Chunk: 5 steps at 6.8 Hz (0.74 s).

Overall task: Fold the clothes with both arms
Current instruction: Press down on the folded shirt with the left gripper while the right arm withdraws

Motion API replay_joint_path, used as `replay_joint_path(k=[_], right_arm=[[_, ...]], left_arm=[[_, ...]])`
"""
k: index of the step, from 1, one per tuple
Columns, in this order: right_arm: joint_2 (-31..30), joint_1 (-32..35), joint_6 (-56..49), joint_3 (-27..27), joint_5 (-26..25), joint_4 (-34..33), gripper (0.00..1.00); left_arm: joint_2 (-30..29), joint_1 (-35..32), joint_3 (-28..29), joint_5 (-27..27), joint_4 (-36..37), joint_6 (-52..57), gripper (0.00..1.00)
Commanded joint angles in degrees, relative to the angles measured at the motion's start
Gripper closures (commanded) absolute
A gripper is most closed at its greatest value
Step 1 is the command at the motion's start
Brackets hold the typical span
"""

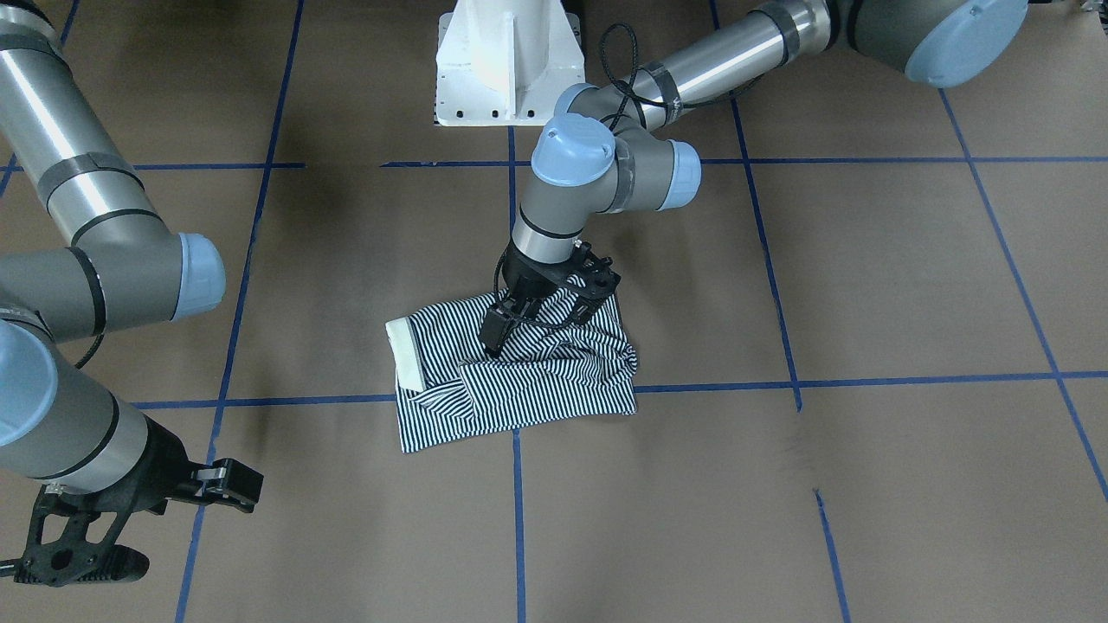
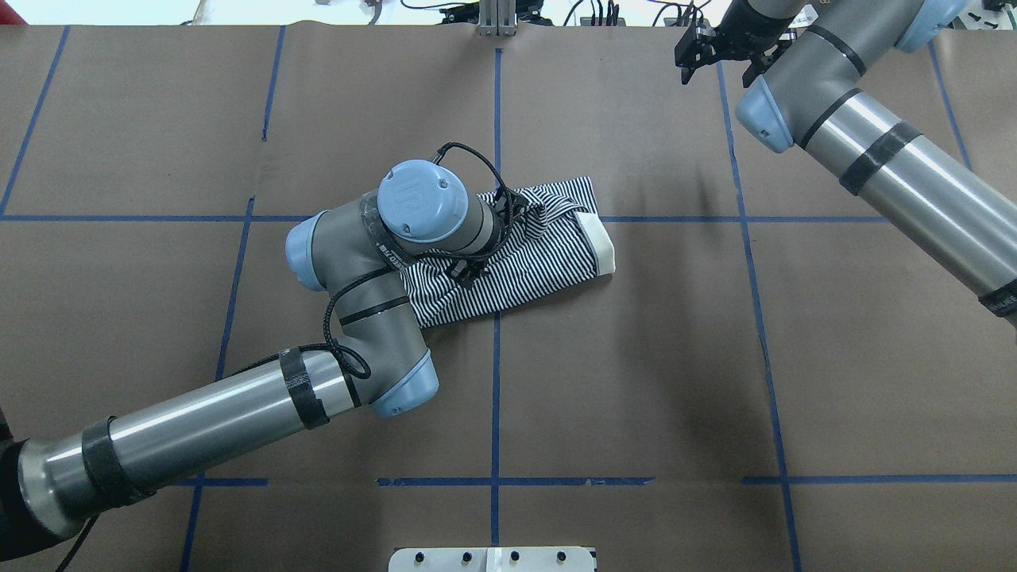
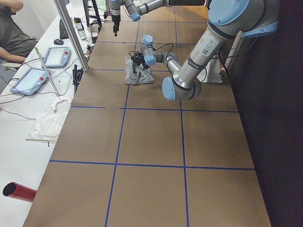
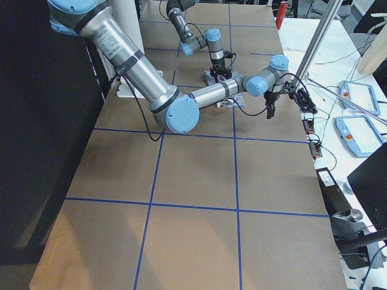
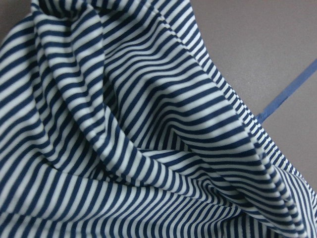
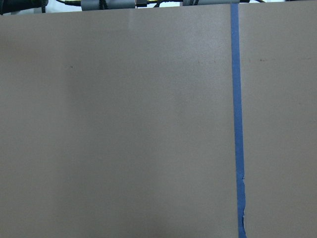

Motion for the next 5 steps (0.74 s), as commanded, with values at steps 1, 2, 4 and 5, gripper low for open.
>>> replay_joint_path(k=[1,2,4,5], right_arm=[[-0.27,0.14,-0.06,0.26,0.05,-0.05,0.00],[-0.27,0.06,-0.06,0.35,0.05,-0.05,0.00],[-0.35,0.14,-0.06,0.79,0.05,-0.14,0.00],[-1.22,0.06,-0.06,1.75,0.05,-0.05,0.00]], left_arm=[[-0.52,-0.07,2.63,1.35,-4.10,0.14,0.00],[-1.13,-0.07,4.03,2.92,-6.37,0.14,0.00],[-2.97,-1.12,6.58,7.38,-9.98,0.31,0.00],[-3.68,-2.26,10.16,7.59,-13.91,1.01,0.00]])
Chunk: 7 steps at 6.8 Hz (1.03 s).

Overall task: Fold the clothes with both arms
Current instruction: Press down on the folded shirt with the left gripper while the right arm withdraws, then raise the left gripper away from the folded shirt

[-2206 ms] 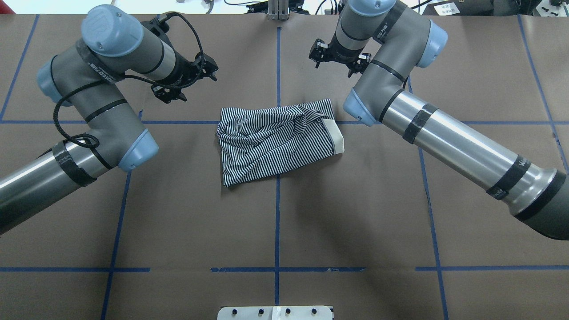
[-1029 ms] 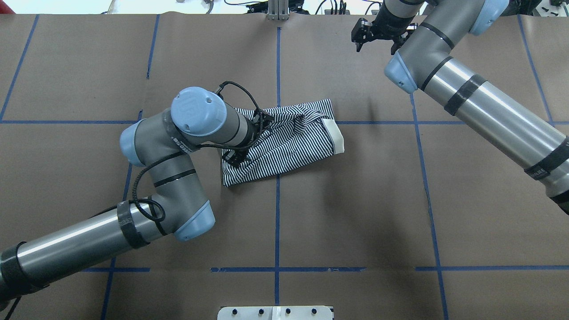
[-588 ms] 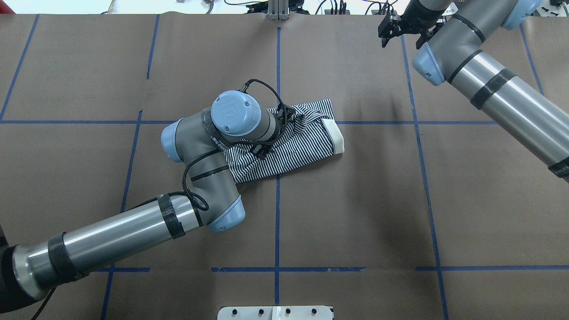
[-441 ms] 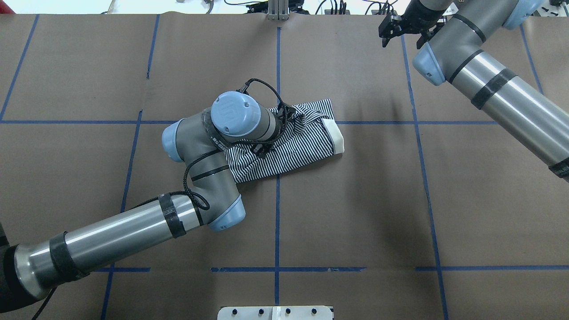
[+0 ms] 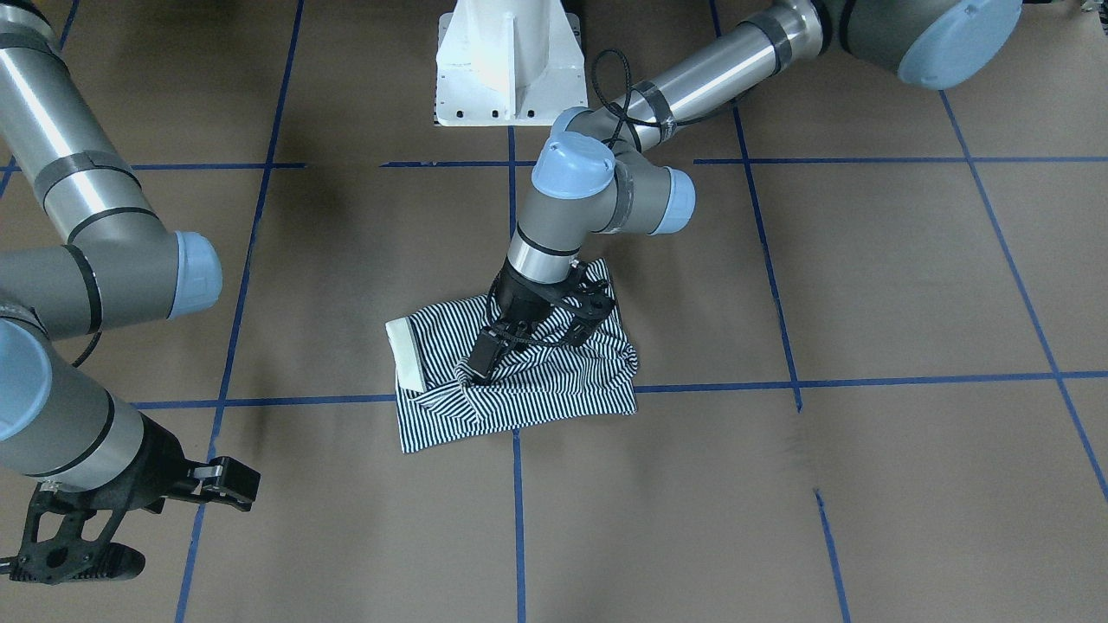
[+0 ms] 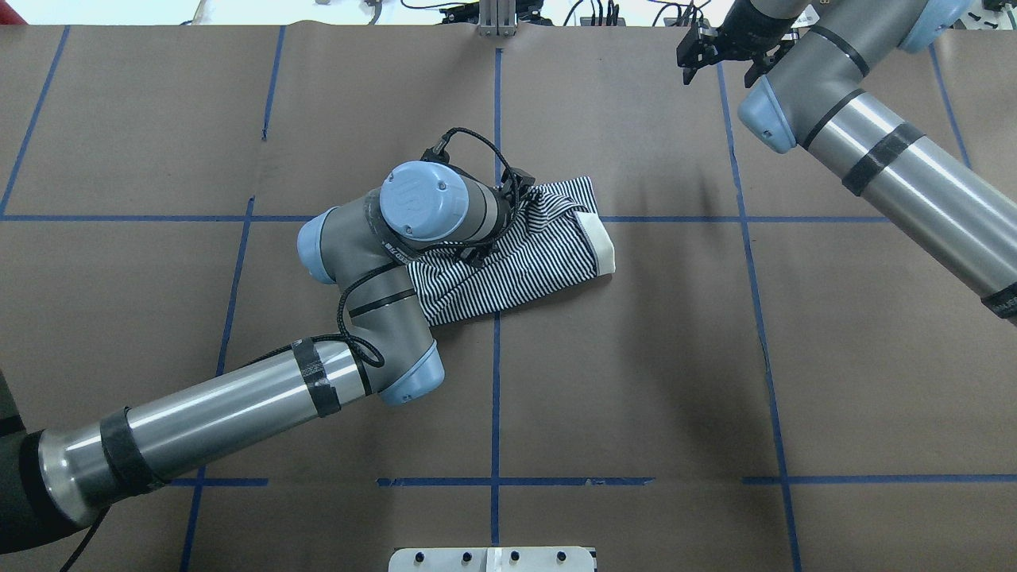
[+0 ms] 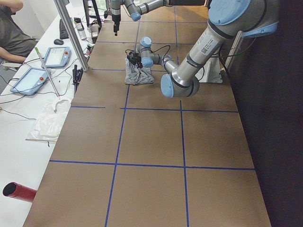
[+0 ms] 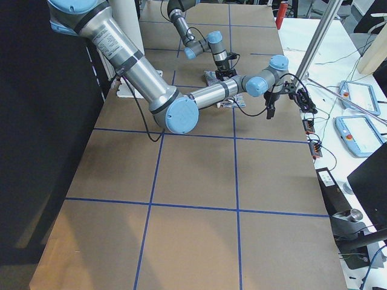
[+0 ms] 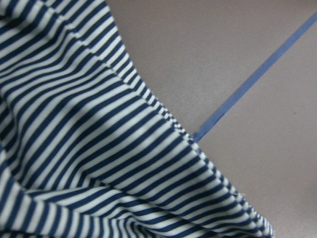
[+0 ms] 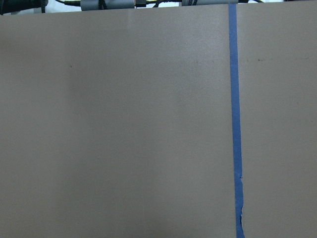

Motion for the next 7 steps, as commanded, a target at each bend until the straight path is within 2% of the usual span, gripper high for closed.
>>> replay_joint_path(k=[1,2,4,6,7], right_arm=[[-0.77,0.14,0.00,1.13,0.52,0.04,0.00],[-0.86,0.58,0.00,1.13,1.22,0.04,0.00],[-1.56,1.81,-0.35,1.48,2.72,0.04,0.00],[-2.44,1.90,-0.35,3.66,3.69,0.04,0.00],[-3.49,1.90,0.26,5.42,4.65,-0.05,0.00]], left_arm=[[-1.66,-2.27,7.02,3.86,-8.54,2.50,0.00],[-3.06,-3.68,9.58,3.89,-11.72,3.21,0.00],[-3.78,-5.36,10.66,3.63,-16.14,3.31,0.00],[-3.78,-6.15,10.66,1.01,-15.19,9.33,0.00],[-3.78,-6.33,10.14,-1.36,-9.18,15.29,0.00]])
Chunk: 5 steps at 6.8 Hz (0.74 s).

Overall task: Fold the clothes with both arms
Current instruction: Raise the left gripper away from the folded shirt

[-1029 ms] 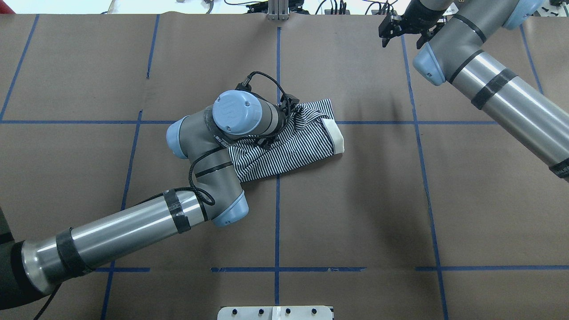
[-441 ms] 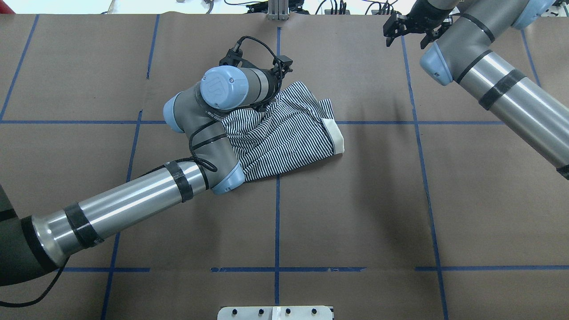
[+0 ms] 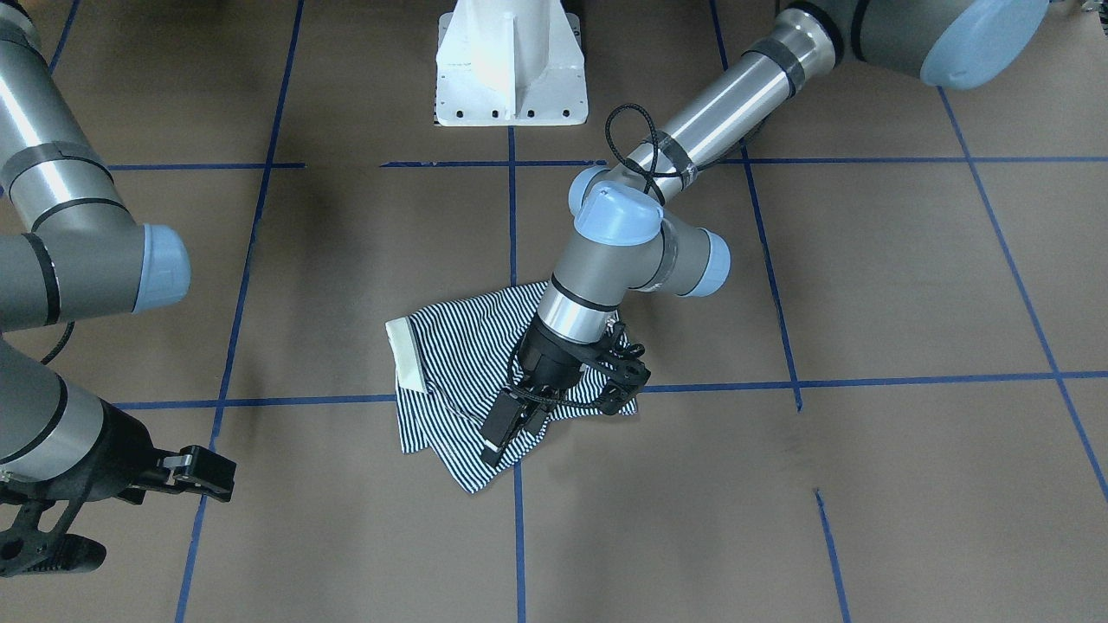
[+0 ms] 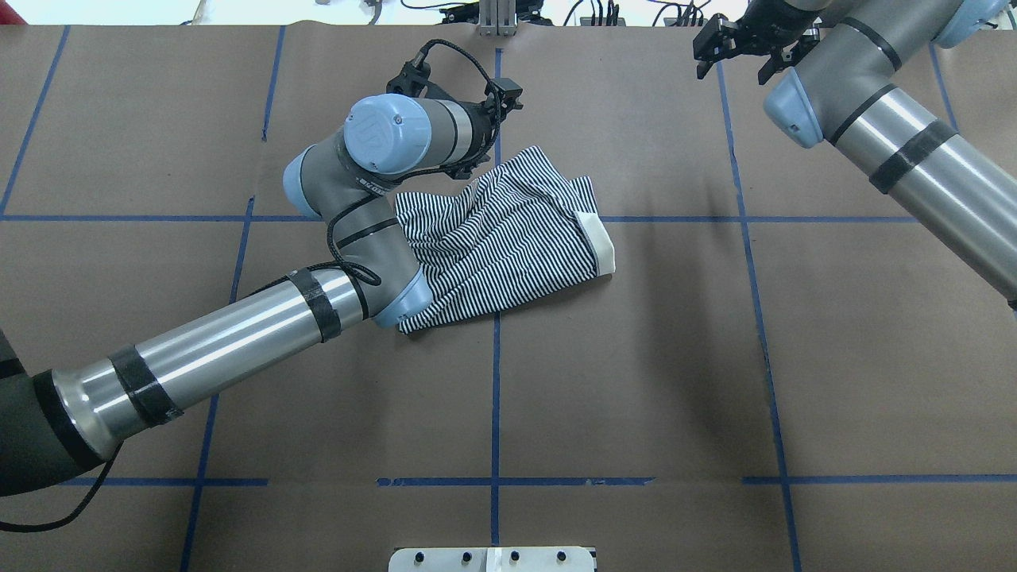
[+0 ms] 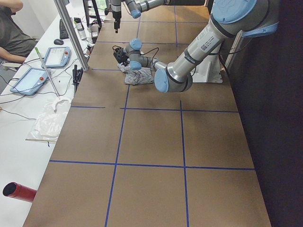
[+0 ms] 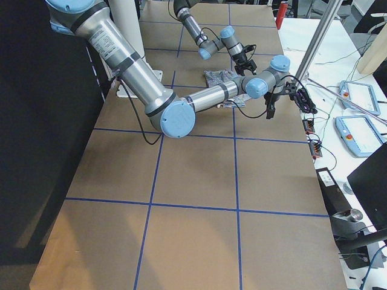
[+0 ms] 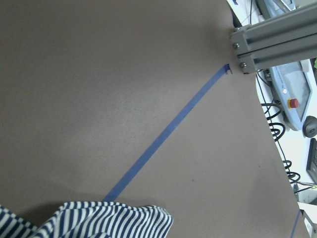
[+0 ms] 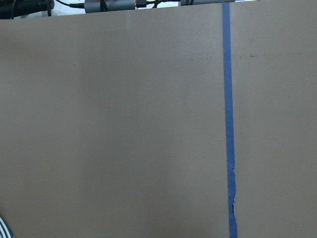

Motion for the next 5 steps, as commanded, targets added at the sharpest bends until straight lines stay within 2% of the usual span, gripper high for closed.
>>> replay_joint_path(k=[1,2,3,4,5], right_arm=[[-1.46,0.05,0.73,2.41,3.11,0.02,0.00],[-1.55,0.05,0.74,2.41,3.48,0.02,0.00],[-1.55,0.05,0.74,2.41,3.57,0.02,0.00],[-1.55,-0.03,0.82,2.41,3.57,0.02,0.00],[-1.55,-0.12,0.82,2.41,3.57,0.02,0.00]], left_arm=[[0.11,-1.66,-1.23,-5.59,9.58,11.58,0.00],[0.20,-2.89,-2.98,-10.58,14.51,16.69,0.01],[1.24,-3.60,-7.17,-11.94,21.43,21.70,0.04],[5.08,-3.60,-12.00,-11.95,25.67,26.19,0.04],[9.47,-3.60,-16.40,-11.86,26.50,28.23,0.07]])
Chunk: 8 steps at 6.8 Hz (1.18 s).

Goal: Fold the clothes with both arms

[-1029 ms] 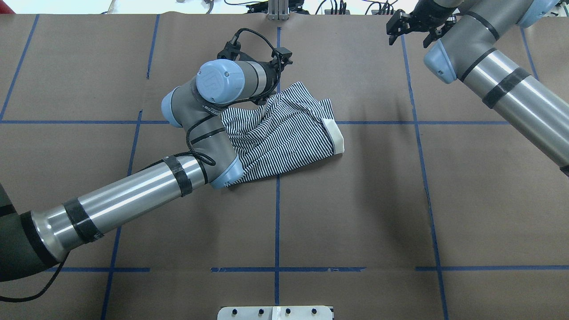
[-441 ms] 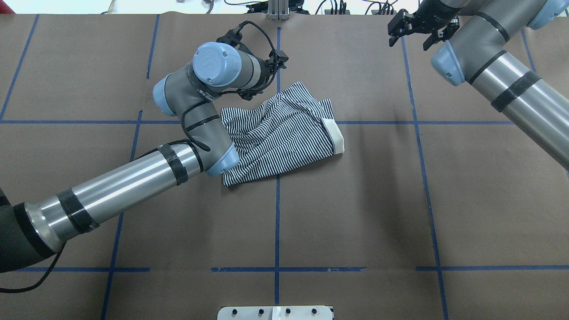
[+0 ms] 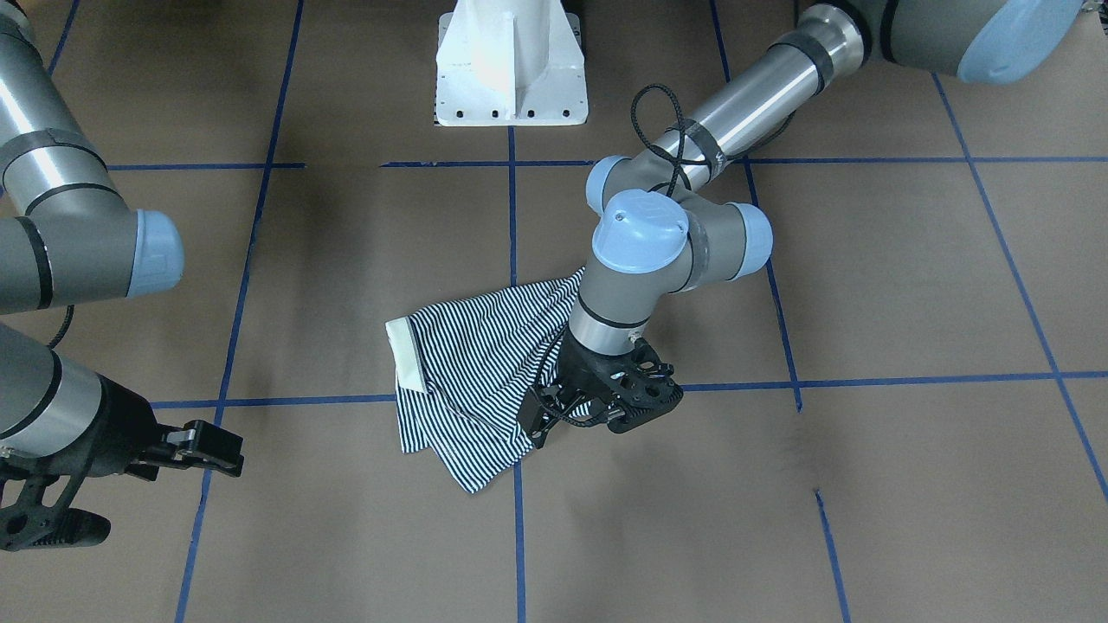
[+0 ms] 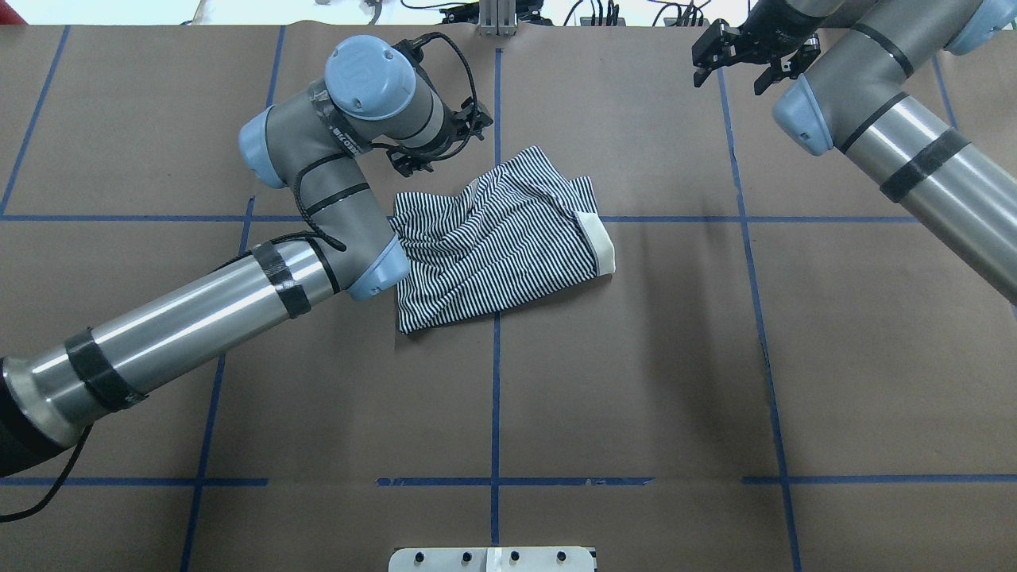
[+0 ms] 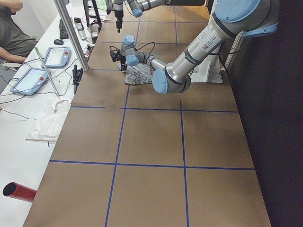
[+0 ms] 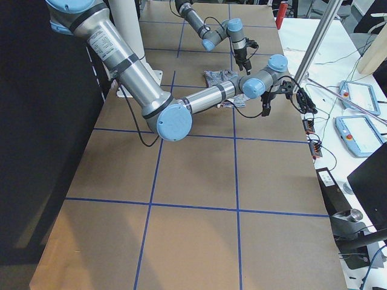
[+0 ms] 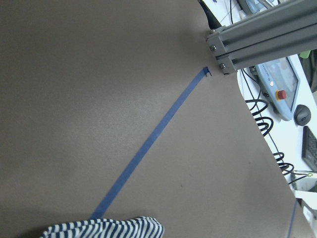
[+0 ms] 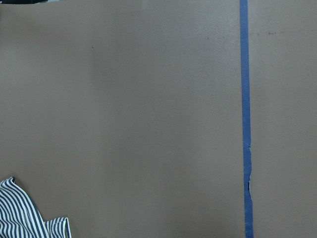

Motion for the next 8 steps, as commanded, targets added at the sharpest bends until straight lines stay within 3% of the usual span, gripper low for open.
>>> replay_joint_path(k=[1,6,8], right_arm=[[-0.10,-0.17,0.38,0.10,0.04,0.00,0.00],[-0.01,-0.35,1.35,0.28,0.04,0.09,0.00],[-0.01,-0.35,1.35,0.72,0.04,0.00,0.00]], left_arm=[[7.45,-0.11,-7.51,-0.34,2.76,4.34,0.07],[7.57,2.69,-8.41,0.01,8.46,4.35,0.21],[7.75,3.40,-11.74,-0.07,12.32,4.35,0.23]])
